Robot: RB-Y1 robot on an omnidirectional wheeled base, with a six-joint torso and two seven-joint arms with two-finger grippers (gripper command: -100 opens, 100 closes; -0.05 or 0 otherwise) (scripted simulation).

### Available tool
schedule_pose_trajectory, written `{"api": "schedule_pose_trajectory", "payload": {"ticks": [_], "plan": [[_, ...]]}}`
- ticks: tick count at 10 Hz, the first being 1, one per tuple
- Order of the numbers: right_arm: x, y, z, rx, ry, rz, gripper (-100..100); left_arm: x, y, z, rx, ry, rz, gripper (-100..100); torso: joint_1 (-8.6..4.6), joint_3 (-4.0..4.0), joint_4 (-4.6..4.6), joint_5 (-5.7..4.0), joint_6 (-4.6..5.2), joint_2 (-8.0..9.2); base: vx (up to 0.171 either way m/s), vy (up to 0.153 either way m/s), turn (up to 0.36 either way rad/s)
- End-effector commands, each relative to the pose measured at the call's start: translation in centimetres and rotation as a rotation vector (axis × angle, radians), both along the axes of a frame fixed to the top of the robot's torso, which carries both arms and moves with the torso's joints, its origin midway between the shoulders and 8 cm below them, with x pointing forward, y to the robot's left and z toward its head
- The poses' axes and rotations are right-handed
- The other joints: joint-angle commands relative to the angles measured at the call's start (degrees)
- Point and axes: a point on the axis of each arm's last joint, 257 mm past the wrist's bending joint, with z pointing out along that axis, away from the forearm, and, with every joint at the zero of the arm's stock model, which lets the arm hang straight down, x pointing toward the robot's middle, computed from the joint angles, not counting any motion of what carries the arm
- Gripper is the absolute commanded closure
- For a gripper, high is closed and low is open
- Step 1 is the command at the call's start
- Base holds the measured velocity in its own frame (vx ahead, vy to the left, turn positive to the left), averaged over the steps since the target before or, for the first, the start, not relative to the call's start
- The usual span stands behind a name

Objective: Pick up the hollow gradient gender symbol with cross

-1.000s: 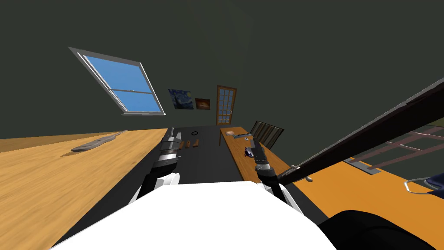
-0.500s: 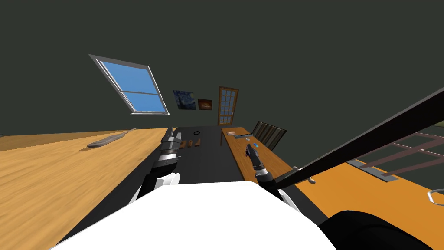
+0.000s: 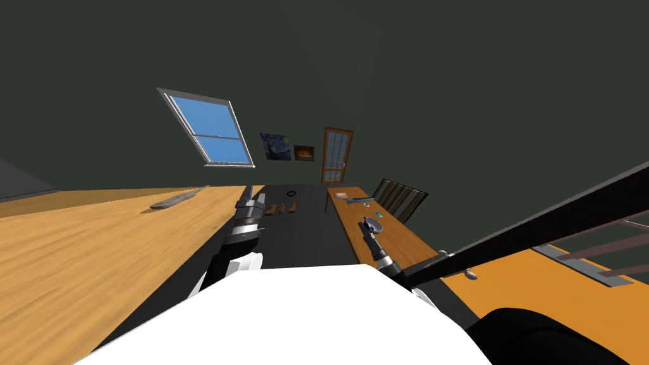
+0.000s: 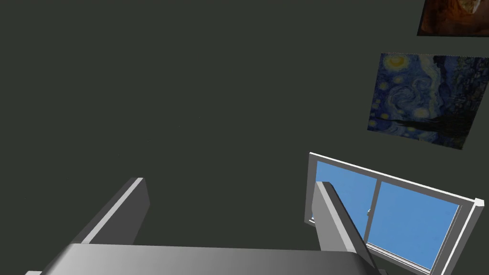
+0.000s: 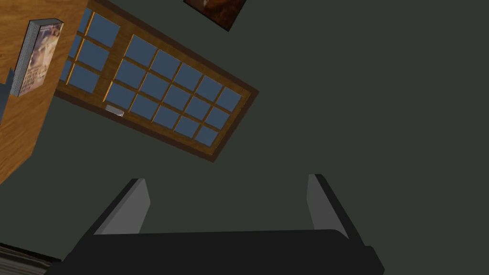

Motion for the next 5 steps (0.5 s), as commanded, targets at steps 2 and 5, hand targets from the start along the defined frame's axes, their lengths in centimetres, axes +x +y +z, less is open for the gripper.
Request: {"api": "schedule_pose_trajectory", "payload": {"ticks": [2, 5], "plan": [[-1.1, -0.9, -3.7, -0.043, 0.101, 0.012, -100, 0.0, 0.0, 0.0, 0.000, 0.000, 0.000, 0, 0.00, -0.03, -0.01, 0.00, -0.02, -0.05, 0.027, 0.016, 0.089], [-3.9, -2.5, -9.8, -0.107, 0.264, 0.030, -100, 0.0, 0.0, 0.0, 0.000, 0.000, 0.000, 0, -0.02, -0.04, -0.02, 0.00, 0.00, -0.06, 0.033, 0.017, 0.114]]}}
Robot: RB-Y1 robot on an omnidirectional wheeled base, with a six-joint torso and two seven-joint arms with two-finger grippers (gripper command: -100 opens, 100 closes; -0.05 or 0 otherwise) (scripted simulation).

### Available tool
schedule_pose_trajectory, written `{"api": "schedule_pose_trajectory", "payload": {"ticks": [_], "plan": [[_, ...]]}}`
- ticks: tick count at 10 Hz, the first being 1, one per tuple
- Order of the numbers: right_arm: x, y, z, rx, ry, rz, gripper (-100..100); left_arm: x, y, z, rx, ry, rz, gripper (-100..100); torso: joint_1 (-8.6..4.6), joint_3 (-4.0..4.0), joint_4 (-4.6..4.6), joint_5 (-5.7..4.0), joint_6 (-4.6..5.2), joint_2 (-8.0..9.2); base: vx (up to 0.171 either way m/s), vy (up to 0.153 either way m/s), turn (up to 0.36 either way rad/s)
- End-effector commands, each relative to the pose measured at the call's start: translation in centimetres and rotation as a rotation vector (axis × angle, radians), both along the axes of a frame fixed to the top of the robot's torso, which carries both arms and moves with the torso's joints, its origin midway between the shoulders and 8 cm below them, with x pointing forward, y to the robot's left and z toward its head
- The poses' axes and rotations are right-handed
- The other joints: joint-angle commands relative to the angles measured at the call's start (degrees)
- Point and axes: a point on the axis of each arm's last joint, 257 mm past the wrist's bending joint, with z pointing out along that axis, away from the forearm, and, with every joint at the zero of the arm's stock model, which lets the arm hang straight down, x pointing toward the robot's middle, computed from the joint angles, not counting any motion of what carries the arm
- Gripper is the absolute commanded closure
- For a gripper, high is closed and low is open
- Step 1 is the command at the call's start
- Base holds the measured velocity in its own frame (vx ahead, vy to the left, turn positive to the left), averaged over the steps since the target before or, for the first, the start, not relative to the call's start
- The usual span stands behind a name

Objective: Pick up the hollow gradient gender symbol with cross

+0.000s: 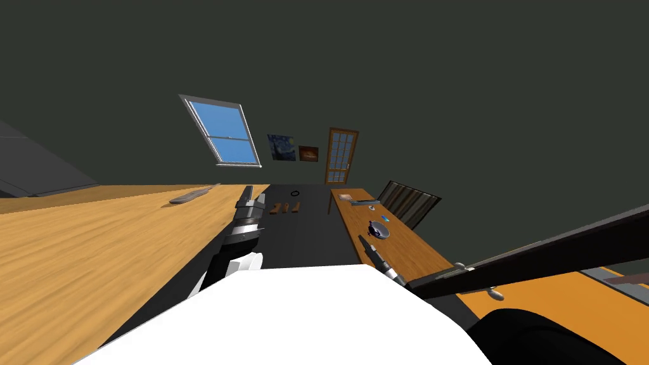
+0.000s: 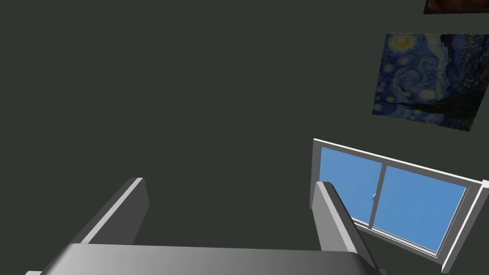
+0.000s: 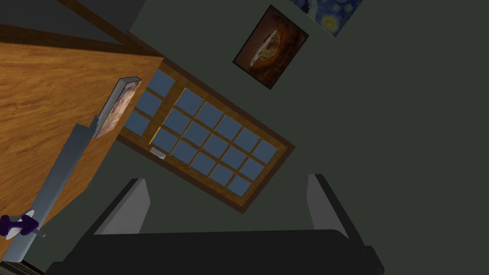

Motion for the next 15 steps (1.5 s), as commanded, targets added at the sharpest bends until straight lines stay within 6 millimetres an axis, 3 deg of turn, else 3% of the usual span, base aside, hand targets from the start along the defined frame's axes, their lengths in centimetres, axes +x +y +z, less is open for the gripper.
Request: {"api": "schedule_pose_trajectory", "payload": {"ticks": [1, 2, 3, 4, 5, 6, 9, 10, 11, 13, 14, 15], "plan": [[-0.7, -0.7, -1.5, -0.024, 0.046, 0.008, -100, 0.0, 0.0, 0.0, 0.000, 0.000, 0.000, 0, 0.00, 0.00, 0.00, 0.00, 0.00, 0.00, 0.034, 0.010, 0.061], [-2.3, -1.5, -4.0, -0.055, 0.119, 0.019, -100, 0.0, 0.0, 0.0, 0.000, 0.000, 0.000, 0, -0.01, 0.00, 0.00, 0.00, 0.02, 0.00, 0.045, 0.022, 0.124], [-2.5, -1.8, -4.3, -0.062, 0.129, 0.020, -100, 0.0, 0.0, 0.0, 0.000, 0.000, 0.000, 0, 0.02, -0.01, -0.01, 0.00, 0.01, -0.02, 0.040, 0.016, 0.065], [-4.3, -2.7, -6.7, -0.096, 0.202, 0.032, -100, 0.0, 0.0, 0.0, 0.000, 0.000, 0.000, 0, 0.01, -0.02, 0.00, 0.00, 0.02, -0.02, 0.059, 0.011, 0.169], [-4.5, -3.0, -7.0, -0.103, 0.211, 0.032, -100, 0.0, 0.0, 0.0, 0.000, 0.000, 0.000, 0, -0.02, -0.04, -0.01, 0.00, -0.01, -0.08, 0.052, 0.006, 0.078], [-6.4, -4.0, -9.0, -0.138, 0.278, 0.049, -100, 0.0, 0.0, 0.0, 0.000, 0.000, 0.000, 0, -0.02, -0.04, -0.02, -0.01, 0.03, -0.07, 0.056, 0.015, 0.131], [-9.0, -6.0, -11.6, -0.187, 0.368, 0.057, -100, 0.0, 0.0, 0.0, 0.000, 0.000, 0.000, 0, 0.05, -0.05, -0.02, 0.02, 0.00, -0.08, 0.050, 0.020, 0.103], [-11.1, -7.3, -13.2, -0.226, 0.435, 0.074, -100, 0.0, 0.0, 0.0, 0.000, 0.000, 0.000, 0, 0.03, -0.03, -0.01, 0.00, 0.03, -0.05, 0.047, 0.022, 0.193], [-11.4, -7.6, -13.4, -0.230, 0.443, 0.070, -100, 0.0, 0.0, 0.0, 0.000, 0.000, 0.000, 0, 0.03, -0.03, -0.01, 0.01, -0.01, -0.06, 0.043, 0.008, 0.079], [-16.3, -10.9, -16.4, -0.306, 0.583, 0.089, -100, 0.0, 0.0, 0.0, 0.000, 0.000, 0.000, 0, 0.00, -0.05, -0.02, 0.00, 0.01, -0.09, 0.084, 0.006, 0.176], [-16.4, -11.3, -16.3, -0.317, 0.587, 0.095, -100, 0.0, 0.0, 0.0, 0.000, 0.000, 0.000, 0, -0.04, -0.12, -0.04, -0.01, 0.00, -0.21, 0.076, -0.001, 0.077], [-18.9, -13.2, -17.3, -0.361, 0.656, 0.107, -100, 0.0, 0.0, 0.0, 0.000, 0.000, 0.000, 0, -0.03, -0.11, -0.04, 0.00, 0.03, -0.17, 0.065, 0.013, 0.170]]}}
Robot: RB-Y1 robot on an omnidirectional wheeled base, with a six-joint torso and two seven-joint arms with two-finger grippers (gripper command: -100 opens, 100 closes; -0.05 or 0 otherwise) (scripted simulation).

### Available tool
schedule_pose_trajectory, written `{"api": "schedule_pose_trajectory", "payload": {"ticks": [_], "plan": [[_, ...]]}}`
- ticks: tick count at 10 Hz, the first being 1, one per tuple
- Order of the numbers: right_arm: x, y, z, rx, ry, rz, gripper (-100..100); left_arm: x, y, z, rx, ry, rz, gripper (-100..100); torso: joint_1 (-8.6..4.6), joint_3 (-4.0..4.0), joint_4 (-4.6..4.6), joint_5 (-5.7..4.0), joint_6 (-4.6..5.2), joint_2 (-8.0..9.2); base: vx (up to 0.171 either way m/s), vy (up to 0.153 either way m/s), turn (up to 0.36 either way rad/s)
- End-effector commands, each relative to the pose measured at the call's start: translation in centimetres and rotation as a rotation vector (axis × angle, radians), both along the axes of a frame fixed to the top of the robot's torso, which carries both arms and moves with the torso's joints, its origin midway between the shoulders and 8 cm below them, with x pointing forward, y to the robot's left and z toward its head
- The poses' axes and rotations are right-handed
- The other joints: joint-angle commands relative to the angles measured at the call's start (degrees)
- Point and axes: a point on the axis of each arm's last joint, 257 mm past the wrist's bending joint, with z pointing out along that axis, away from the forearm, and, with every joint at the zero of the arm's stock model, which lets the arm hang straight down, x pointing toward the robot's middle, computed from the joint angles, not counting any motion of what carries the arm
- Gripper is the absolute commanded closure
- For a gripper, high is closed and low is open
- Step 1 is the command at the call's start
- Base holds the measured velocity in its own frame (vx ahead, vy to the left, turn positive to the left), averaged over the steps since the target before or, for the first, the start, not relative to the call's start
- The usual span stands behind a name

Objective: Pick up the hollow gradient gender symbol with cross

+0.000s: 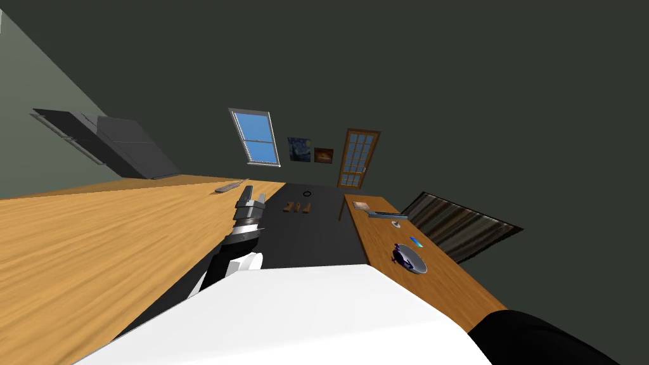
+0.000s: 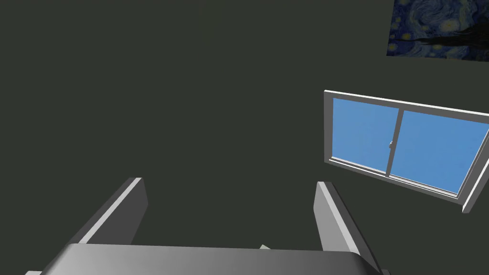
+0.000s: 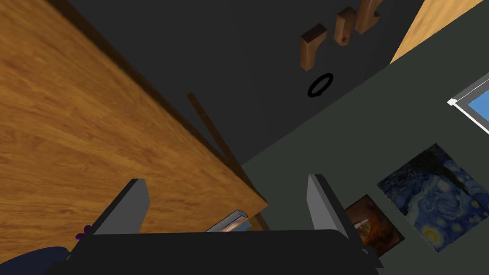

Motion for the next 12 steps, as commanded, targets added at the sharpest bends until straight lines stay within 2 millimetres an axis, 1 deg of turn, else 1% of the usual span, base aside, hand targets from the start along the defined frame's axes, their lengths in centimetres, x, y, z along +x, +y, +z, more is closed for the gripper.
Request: {"api": "schedule_pose_trajectory", "payload": {"ticks": [1, 2, 4, 5, 6, 7, 8, 9, 10, 11, 12], "plan": [[-3.6, -2.3, -1.1, -0.052, 0.091, 0.020, -100, 0.0, 0.0, 0.0, 0.000, 0.000, 0.000, 0, 0.00, 0.00, 0.00, 0.00, 0.00, 0.00, 0.090, 0.015, 0.212], [-4.0, -3.1, -1.1, -0.067, 0.103, 0.022, -100, 0.0, 0.0, 0.0, 0.000, 0.000, 0.000, 0, 0.01, -0.03, -0.01, 0.00, 0.00, -0.06, 0.071, 0.006, 0.054], [-8.7, -7.2, -1.8, -0.150, 0.225, 0.047, -100, 0.0, 0.0, 0.0, 0.000, 0.000, 0.000, 0, -0.05, 0.00, 0.00, -0.01, 0.00, 0.01, 0.076, -0.010, 0.170], [-8.7, -7.2, -1.8, -0.151, 0.226, 0.048, -100, 0.0, 0.0, 0.0, 0.000, 0.000, 0.000, 0, -0.06, -0.03, -0.01, -0.01, 0.00, -0.05, 0.077, -0.012, 0.059], [-10.4, -8.8, -1.7, -0.185, 0.273, 0.064, -100, 0.0, 0.0, 0.0, 0.000, 0.000, 0.000, 0, -0.04, -0.01, 0.00, -0.02, 0.05, -0.02, 0.087, -0.007, 0.076], [-10.7, -9.3, -1.8, -0.192, 0.281, 0.060, -100, 0.0, 0.0, 0.0, 0.000, 0.000, 0.000, 0, -0.03, -0.03, -0.01, -0.01, 0.01, -0.06, 0.068, -0.005, 0.064], [-12.3, -10.8, -1.5, -0.224, 0.325, 0.074, -100, 0.0, 0.0, 0.0, 0.000, 0.000, 0.000, 0, -0.02, -0.01, 0.00, -0.02, 0.03, -0.01, 0.079, -0.007, 0.093], [-12.6, -11.2, -1.6, -0.231, 0.331, 0.070, -100, 0.0, 0.0, 0.0, 0.000, 0.000, 0.000, 0, -0.02, -0.02, 0.00, -0.01, 0.02, -0.03, 0.057, -0.013, 0.064], [-14.3, -13.1, -1.2, -0.267, 0.377, 0.079, -100, 0.0, 0.0, 0.0, 0.000, 0.000, 0.000, 0, -0.04, 0.02, 0.01, -0.02, 0.04, 0.04, 0.060, -0.007, 0.111], [-14.3, -13.1, -1.2, -0.267, 0.377, 0.079, -100, 0.0, 0.0, 0.0, 0.000, 0.000, 0.000, 0, -0.02, 0.02, 0.01, -0.01, 0.02, 0.03, 0.056, -0.013, 0.060], [-15.7, -14.7, -0.8, -0.299, 0.418, 0.086, -100, 0.0, 0.0, 0.0, 0.000, 0.000, 0.000, 0, -0.03, 0.03, 0.01, -0.01, 0.04, 0.05, 0.074, -0.023, 0.114]]}}
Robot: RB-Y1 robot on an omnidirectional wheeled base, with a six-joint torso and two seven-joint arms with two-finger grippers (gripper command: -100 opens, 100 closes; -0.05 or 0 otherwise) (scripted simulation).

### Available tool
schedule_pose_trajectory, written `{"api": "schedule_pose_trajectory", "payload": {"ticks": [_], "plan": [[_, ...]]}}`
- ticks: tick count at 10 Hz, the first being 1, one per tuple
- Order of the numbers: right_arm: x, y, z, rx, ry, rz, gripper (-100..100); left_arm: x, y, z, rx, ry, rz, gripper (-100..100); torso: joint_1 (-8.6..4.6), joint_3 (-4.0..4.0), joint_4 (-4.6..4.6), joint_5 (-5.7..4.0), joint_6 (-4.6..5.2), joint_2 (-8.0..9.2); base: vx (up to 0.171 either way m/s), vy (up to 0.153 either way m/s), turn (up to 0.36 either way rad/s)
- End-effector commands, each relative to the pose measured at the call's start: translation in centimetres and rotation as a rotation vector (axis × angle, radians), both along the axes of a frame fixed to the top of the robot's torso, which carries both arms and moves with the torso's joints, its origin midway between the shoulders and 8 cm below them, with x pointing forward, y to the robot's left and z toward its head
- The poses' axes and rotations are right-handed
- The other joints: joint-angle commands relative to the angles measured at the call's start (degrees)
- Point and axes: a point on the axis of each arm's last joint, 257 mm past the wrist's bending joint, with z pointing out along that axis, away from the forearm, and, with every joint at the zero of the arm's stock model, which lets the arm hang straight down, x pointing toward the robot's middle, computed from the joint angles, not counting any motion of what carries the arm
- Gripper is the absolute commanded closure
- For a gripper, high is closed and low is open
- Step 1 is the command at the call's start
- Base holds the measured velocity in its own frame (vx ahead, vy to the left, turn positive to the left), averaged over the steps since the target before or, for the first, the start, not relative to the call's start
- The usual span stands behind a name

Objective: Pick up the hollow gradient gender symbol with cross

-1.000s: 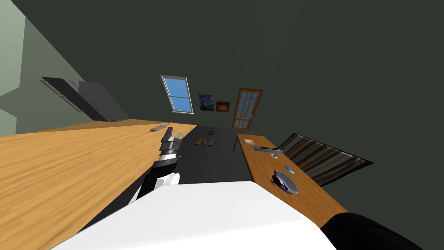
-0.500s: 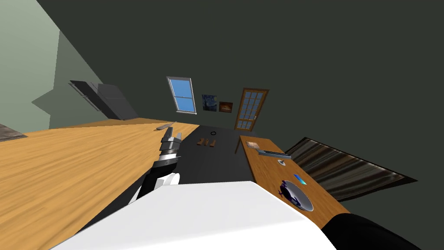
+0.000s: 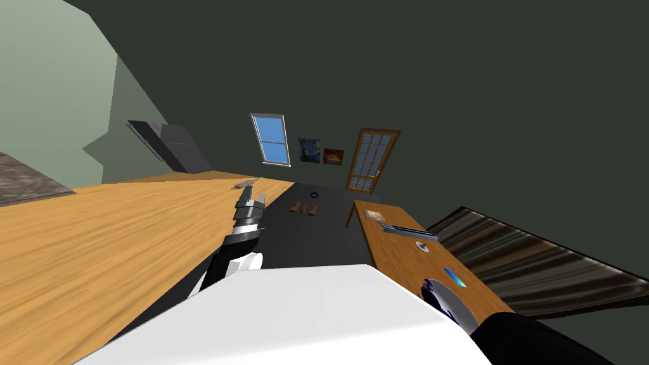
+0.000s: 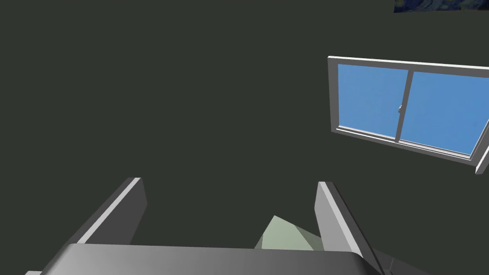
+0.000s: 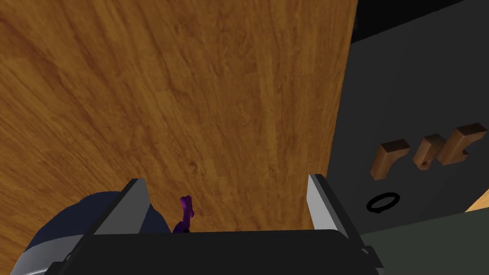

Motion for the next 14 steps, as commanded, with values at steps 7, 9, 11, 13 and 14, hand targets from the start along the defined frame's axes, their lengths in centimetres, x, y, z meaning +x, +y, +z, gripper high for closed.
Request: {"api": "schedule_pose_trajectory", "payload": {"ticks": [7, 9, 11, 13, 14], "plan": [[-5.9, -6.3, 1.7, -0.124, 0.161, 0.016, -100, 0.0, 0.0, 0.0, 0.000, 0.000, 0.000, 0, -0.21, -0.30, -0.11, -0.07, -0.02, -0.51, 0.144, -0.048, 0.108], [-5.6, -6.3, 1.8, -0.123, 0.156, 0.017, 0, 0.0, 0.0, 0.0, 0.000, 0.000, 0.000, 0, 0.01, -0.10, -0.04, -0.03, 0.03, -0.14, 0.043, -0.015, 0.012], [-6.2, -5.4, 0.3, -0.122, 0.153, 0.003, -100, 0.0, 0.0, 0.0, 0.000, 0.000, 0.000, 0, 0.08, 0.12, 0.05, -0.01, 0.04, 0.22, 0.000, -0.031, 0.068], [-6.3, -5.4, 0.1, -0.121, 0.152, 0.001, -100, 0.0, 0.0, 0.0, 0.000, 0.000, 0.000, 0, -0.02, 0.18, 0.07, -0.04, 0.05, 0.31, -0.004, -0.033, 0.029], [-6.3, -5.3, 0.1, -0.121, 0.152, 0.001, 100, 0.0, 0.0, 0.0, 0.000, 0.000, 0.000, 0, 0.06, 0.17, 0.07, -0.01, 0.06, 0.31, 0.000, 0.000, 0.000]]}}
